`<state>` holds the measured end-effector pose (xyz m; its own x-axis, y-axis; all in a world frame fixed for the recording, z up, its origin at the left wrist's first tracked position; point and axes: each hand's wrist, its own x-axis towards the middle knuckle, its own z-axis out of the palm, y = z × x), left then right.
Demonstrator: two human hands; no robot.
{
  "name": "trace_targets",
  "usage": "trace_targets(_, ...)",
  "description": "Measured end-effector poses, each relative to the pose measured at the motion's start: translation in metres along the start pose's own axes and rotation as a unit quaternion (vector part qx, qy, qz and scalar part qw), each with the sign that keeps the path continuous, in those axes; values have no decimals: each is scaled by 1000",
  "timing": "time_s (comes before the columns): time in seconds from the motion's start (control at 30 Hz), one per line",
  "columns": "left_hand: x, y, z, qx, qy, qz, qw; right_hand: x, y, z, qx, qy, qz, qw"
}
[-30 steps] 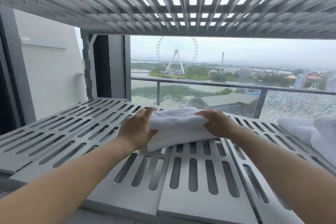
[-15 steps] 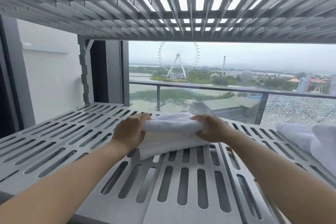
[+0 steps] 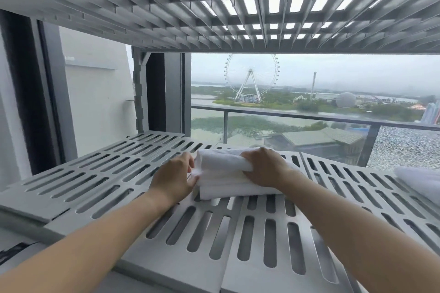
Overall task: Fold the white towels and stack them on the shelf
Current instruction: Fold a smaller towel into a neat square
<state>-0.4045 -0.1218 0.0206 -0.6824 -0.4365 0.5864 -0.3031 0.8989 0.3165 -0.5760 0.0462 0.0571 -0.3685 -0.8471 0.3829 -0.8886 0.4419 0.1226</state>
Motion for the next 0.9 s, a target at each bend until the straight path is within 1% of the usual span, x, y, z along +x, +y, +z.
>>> trace_targets(0.07,-3,-4,-1,6,-7,3,1000,1,1,-3,15,-6,13,1000)
trace_targets(0.2,-6,-4,0,-6,-13,25,1000,2,-2,-5,13,-12,11,1000)
trace_targets(0.47,-8,-4,7,39,-13,47,998,-5,0,-6,56,-10,25,998)
trace_targets(0.57,-8,0,9,47,-37,60,996,-9,2,-8,89,-21,20,996)
trace_targets(0.63,-8,3,10,49,-40,73,995,-10,1,-10,117,-9,6,993)
trace_targets(0.7,-8,3,10,49,-35,79,995,-9,-3,-11,120,2,-3,993)
trace_targets(0.9,-9,3,6,33,-8,93,995,-3,-6,-6,112,24,50,992)
